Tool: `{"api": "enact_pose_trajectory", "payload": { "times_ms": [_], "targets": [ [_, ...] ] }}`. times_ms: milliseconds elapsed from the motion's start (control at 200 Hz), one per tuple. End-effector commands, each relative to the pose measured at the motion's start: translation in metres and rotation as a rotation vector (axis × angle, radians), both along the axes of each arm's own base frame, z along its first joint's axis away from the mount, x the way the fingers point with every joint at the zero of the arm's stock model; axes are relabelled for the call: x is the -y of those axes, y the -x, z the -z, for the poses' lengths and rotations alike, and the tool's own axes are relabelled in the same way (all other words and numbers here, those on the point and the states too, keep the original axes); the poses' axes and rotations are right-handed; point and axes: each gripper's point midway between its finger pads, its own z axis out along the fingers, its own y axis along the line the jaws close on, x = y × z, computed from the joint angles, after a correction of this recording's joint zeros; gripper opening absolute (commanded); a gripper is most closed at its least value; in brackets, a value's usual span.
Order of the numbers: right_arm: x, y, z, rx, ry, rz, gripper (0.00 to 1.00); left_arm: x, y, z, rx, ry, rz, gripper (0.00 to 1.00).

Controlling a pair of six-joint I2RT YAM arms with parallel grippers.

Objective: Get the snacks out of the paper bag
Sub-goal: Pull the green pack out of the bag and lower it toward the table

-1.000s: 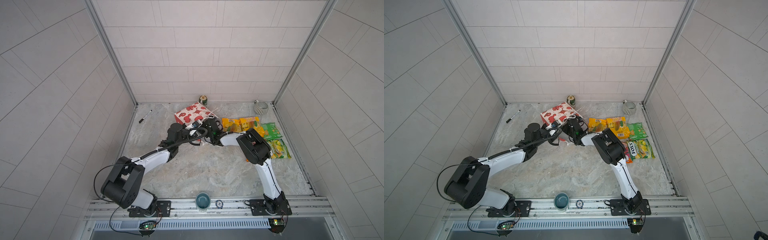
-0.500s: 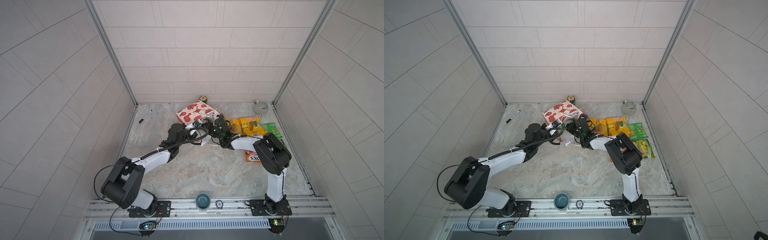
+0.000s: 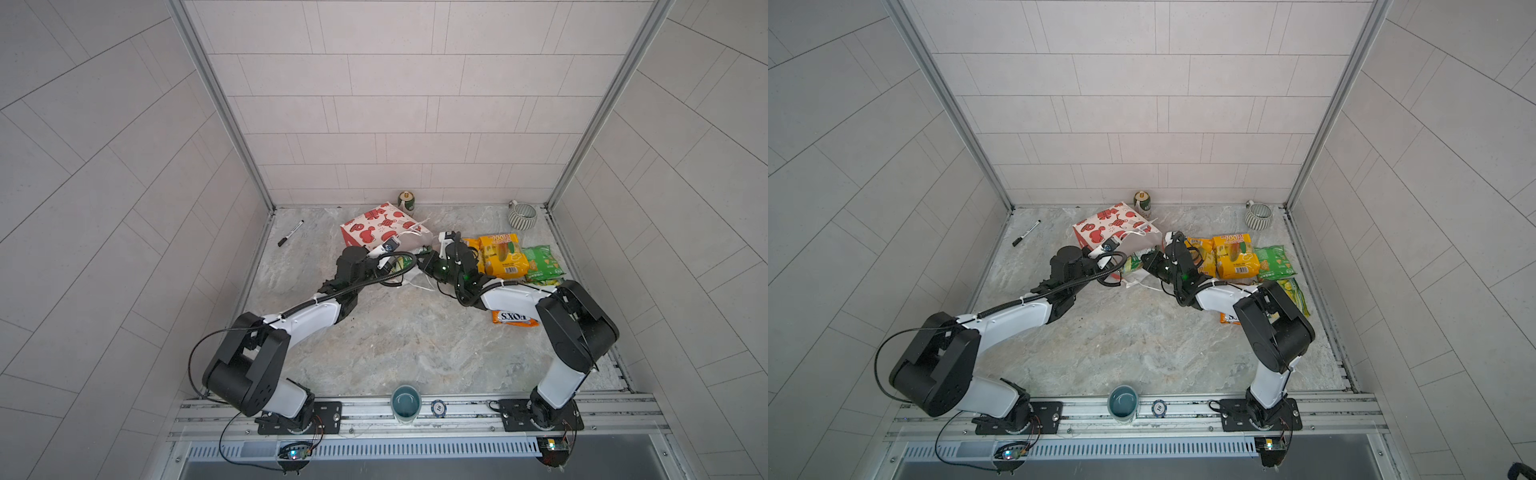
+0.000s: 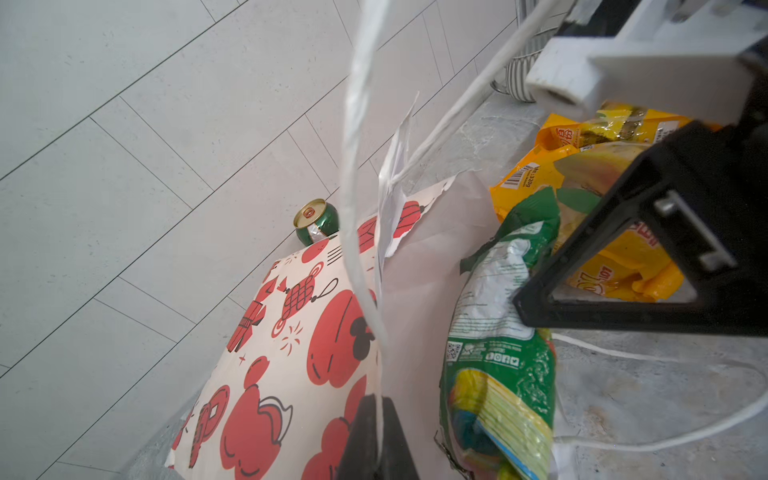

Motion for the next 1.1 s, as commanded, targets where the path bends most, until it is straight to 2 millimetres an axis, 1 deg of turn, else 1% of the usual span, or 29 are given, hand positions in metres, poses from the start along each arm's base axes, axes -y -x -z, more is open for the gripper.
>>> {"api": "enact_pose_trajectory", "payload": {
  "times_ms": [0, 70, 130, 300, 410, 515, 585, 665, 801, 881, 1021, 1096],
  "targets": [
    [0.001, 0.002, -0.042, 0.096, -0.05, -0.023, 0.0, 0.001, -0.01, -0.014, 0.02, 0.029, -0.021, 0.0],
    [-0.001, 0.004, -0.046, 0.096, -0.05, -0.044, 0.0, 0.001, -0.01, -0.014, 0.018, 0.027, -0.021, 0.0],
    [0.001, 0.004, -0.046, 0.096, -0.044, -0.046, 0.0, 0.001, -0.01, -0.014, 0.018, 0.027, -0.021, 0.0],
    [-0.002, 0.008, -0.037, 0.073, -0.037, -0.08, 0.0, 0.0, -0.01, -0.014, 0.017, 0.026, -0.024, 0.0],
    [-0.006, 0.007, -0.029, 0.07, -0.024, -0.097, 0.0, 0.001, -0.009, -0.015, 0.021, 0.034, -0.016, 0.0],
    [-0.008, 0.003, -0.01, 0.039, -0.011, -0.105, 0.0, 0.004, -0.007, -0.018, 0.023, 0.049, 0.0, 0.0],
    [-0.009, 0.001, 0.005, 0.001, -0.011, -0.103, 0.0, 0.005, -0.007, -0.018, 0.024, 0.053, 0.004, 0.0],
    [-0.012, 0.002, 0.019, -0.035, -0.016, -0.111, 0.02, 0.004, -0.007, -0.019, 0.026, 0.052, 0.004, 0.0],
    [-0.01, 0.002, 0.035, -0.066, -0.011, -0.094, 0.1, 0.004, -0.006, -0.018, 0.025, 0.051, 0.004, 0.0],
    [-0.007, 0.002, 0.043, -0.073, -0.004, -0.082, 0.2, 0.004, -0.006, -0.018, 0.028, 0.049, 0.004, 0.0],
    [-0.013, 0.0, 0.051, -0.086, -0.041, -0.095, 0.28, 0.005, -0.007, -0.017, 0.025, 0.05, 0.008, 0.0],
    [-0.014, 0.0, 0.059, -0.108, -0.054, -0.092, 0.32, 0.006, -0.006, -0.016, 0.022, 0.049, 0.012, 0.0]
  ]
}}
